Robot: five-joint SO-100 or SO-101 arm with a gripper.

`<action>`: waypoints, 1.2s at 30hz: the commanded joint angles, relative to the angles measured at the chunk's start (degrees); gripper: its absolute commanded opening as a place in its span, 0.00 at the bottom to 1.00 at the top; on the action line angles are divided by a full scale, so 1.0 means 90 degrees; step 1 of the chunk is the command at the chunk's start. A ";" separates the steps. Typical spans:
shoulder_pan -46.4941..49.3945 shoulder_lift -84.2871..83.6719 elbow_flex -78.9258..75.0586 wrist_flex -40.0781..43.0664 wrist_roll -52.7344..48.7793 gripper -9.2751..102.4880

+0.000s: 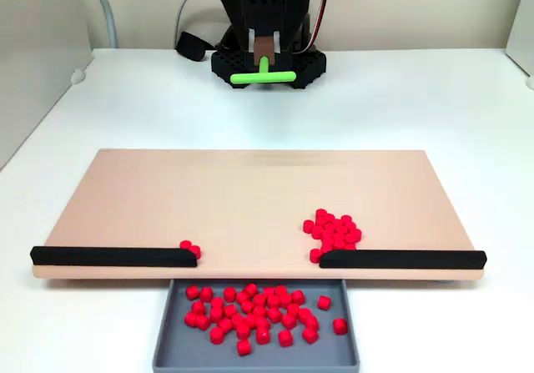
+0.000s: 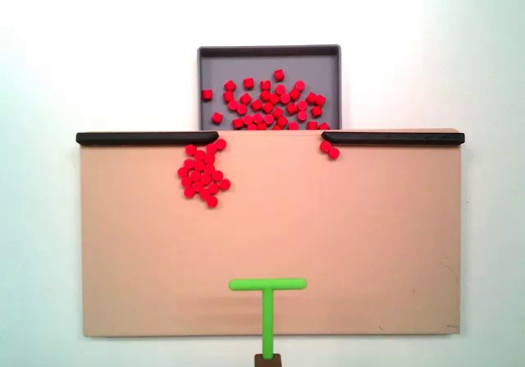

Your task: Push granules from right to the grey container

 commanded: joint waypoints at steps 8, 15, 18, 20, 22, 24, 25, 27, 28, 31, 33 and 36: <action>0.0010 0.0166 -0.0068 -0.0020 0.0039 0.08; 0.0117 0.0254 -0.0059 0.0000 0.0000 0.08; 0.0156 0.0283 -0.0059 0.0000 -0.0068 0.08; 0.0176 0.0293 -0.0059 0.0000 -0.0088 0.08; 0.0176 0.0293 -0.0059 -0.0010 -0.0088 0.08; 0.0176 0.0264 -0.0059 -0.0010 -0.0088 0.08; 0.0176 0.0244 -0.0059 -0.0010 -0.0088 0.08; 0.0176 0.0215 -0.0059 -0.0010 -0.0098 0.08; 0.0176 0.0195 -0.0059 -0.0010 -0.0107 0.08; 0.0176 0.0166 -0.0059 -0.0010 -0.0156 0.08; 0.0176 0.0146 -0.0059 -0.0010 -0.0186 0.08; 0.0137 0.0098 -0.0059 -0.0010 -0.0205 0.08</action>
